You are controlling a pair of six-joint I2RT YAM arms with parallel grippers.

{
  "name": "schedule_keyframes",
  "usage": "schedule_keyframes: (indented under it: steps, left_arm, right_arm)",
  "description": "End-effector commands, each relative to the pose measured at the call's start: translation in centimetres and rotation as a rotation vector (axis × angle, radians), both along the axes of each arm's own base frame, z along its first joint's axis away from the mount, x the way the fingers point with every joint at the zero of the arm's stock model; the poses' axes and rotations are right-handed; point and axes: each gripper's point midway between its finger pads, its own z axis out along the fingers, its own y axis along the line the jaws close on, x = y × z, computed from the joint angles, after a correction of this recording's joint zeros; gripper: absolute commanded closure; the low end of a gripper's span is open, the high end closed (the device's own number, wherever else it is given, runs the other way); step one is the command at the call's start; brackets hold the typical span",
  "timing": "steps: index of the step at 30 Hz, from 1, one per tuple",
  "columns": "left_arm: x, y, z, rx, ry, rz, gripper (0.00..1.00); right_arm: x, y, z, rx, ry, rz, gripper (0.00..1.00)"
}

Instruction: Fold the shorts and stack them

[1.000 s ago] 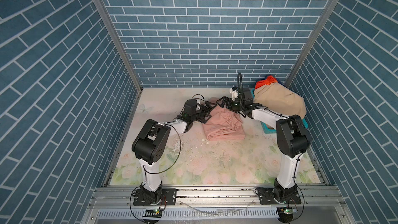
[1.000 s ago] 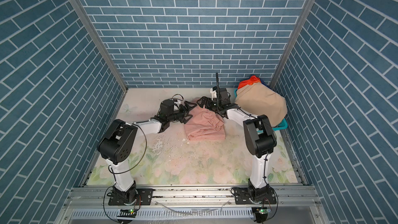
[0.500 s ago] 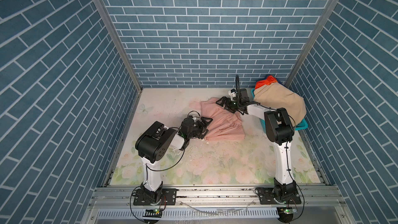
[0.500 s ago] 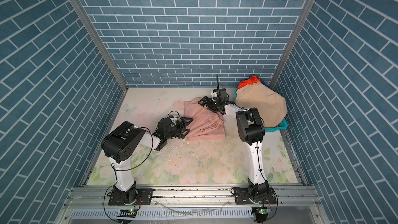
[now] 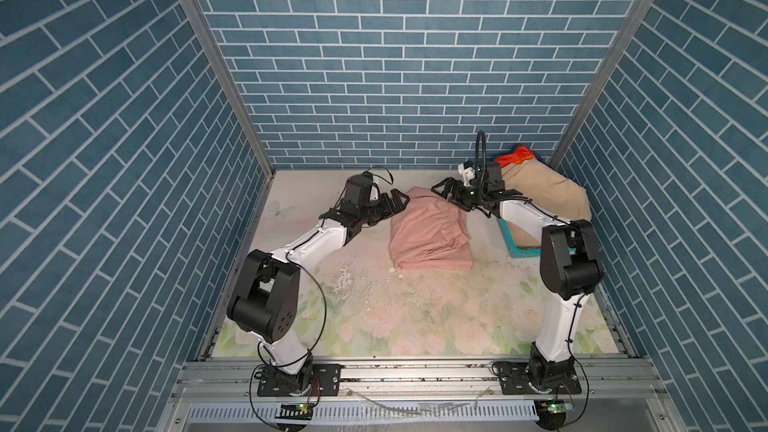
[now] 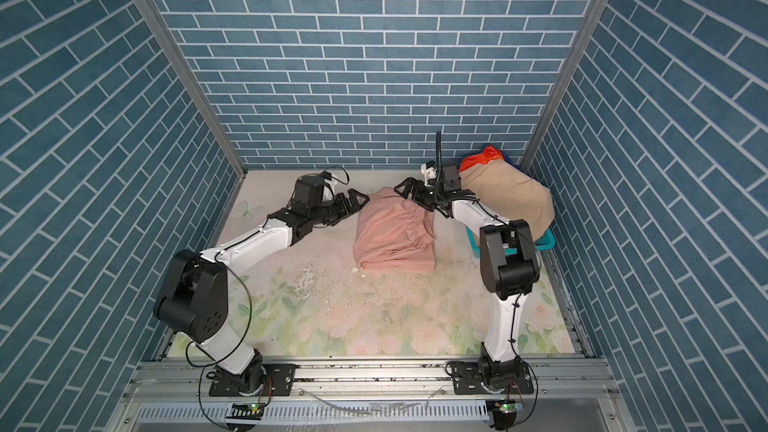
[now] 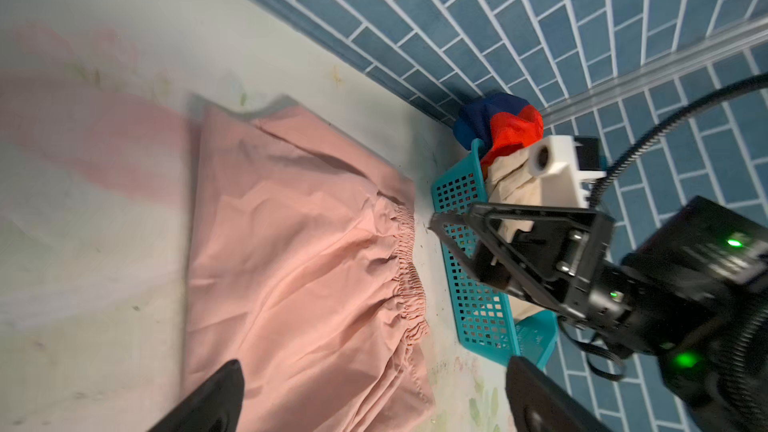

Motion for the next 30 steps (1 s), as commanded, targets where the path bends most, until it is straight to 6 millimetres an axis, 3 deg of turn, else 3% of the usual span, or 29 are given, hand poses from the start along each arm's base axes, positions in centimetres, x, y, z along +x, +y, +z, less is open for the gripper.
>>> schedule_keyframes:
  steps: [1,6,13,18,24,27,30]
  left_arm:
    - [-2.7,3.0,-8.9,0.271,0.254,-0.109,0.00]
    - [-2.0,1.4,-12.3,0.269,0.352,-0.198,0.02]
    - [-1.2,-0.2,-14.0,0.197,0.392,-0.215,0.04]
    - [-1.4,-0.4,-16.4,0.202,0.470,-0.207,0.07]
    - [-1.5,-0.1,-18.6,0.249,0.526,-0.187,0.09]
    - [-1.4,-0.4,-19.6,0.245,0.539,-0.185,0.20]
    - [-1.1,-0.9,-20.1,0.227,0.541,-0.185,0.41]
  right_arm:
    - [-2.4,-1.6,1.5,-0.048,-0.050,-0.001,0.01]
    - [-5.8,-3.8,1.0,-0.112,-0.051,-0.009,0.01]
    - [-9.2,-5.5,-1.1,-0.164,-0.002,0.003,0.01]
    - [-10.5,-5.7,-2.9,-0.120,0.032,-0.024,0.01]
    - [-11.1,-6.0,-2.5,-0.111,0.017,-0.041,0.01]
    - [-11.1,-6.1,-2.3,-0.115,0.013,-0.048,0.01]
    - [-11.1,-6.2,-2.2,-0.117,0.006,-0.054,0.01]
